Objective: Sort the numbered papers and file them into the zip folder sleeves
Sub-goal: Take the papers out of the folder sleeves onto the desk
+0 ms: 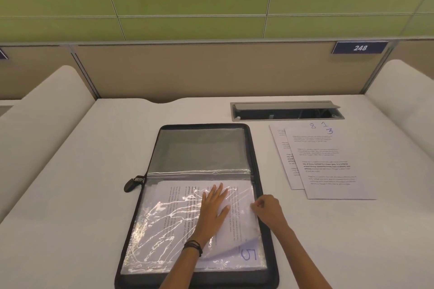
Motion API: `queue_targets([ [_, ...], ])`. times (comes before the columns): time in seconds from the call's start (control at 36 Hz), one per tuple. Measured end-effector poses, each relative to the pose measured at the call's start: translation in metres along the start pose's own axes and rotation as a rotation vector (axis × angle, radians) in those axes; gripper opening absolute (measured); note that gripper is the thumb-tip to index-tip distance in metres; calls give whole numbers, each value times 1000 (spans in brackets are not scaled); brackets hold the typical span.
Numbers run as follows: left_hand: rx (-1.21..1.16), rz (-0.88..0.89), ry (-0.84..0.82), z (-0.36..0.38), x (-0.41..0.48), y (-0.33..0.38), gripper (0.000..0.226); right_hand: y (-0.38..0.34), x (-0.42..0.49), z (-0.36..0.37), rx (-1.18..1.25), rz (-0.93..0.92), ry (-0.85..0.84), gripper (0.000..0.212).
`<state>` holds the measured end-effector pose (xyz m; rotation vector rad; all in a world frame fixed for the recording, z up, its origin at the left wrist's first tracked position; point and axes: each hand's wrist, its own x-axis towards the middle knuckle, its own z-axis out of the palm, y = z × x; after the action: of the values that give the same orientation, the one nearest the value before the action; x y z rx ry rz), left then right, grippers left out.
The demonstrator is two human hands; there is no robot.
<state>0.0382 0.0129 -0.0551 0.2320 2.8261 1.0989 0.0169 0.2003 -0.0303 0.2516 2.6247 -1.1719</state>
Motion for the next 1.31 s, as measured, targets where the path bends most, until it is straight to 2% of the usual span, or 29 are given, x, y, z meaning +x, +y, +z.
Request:
queue_targets([
  [0.14, 14, 11, 7, -1, 0, 0, 89, 3, -4, -2, -45, 2, -30, 23],
  [0.17, 13, 11, 17, 0, -1, 0, 82, 3, -5, -2, -56, -2, -26, 22],
  [0.25, 12, 0, 24, -1, -1, 0, 42, 4, -7, -1, -73, -9, 0, 17],
  [0.28, 13, 2, 23, -1, -2, 0, 38, 5, -7, 0, -71, -11, 7, 17],
  [0.36, 44, 0, 15, 0, -2, -2, 46, 3, -9, 0, -36, -1, 6, 21],
  [0.44, 44, 26, -2, 2, -2, -3, 82, 0, -11, 2, -43, 33, -19, 30],
  [0.5, 55, 39, -7, 3, -3, -4, 90, -2, -11, 4, -74, 35, -17, 33],
  [0.64, 49, 26, -4, 2, -1, -5, 90, -6, -11, 3, -101, 41, -60, 32],
  [0.89, 46, 7, -16, 0, -1, -4, 91, -11, -15, -7, -3, 68, -173, 38],
  [1.31, 11, 15, -4, -2, -2, -3, 95, -13, -26, -7, 319, 156, -128, 25],
])
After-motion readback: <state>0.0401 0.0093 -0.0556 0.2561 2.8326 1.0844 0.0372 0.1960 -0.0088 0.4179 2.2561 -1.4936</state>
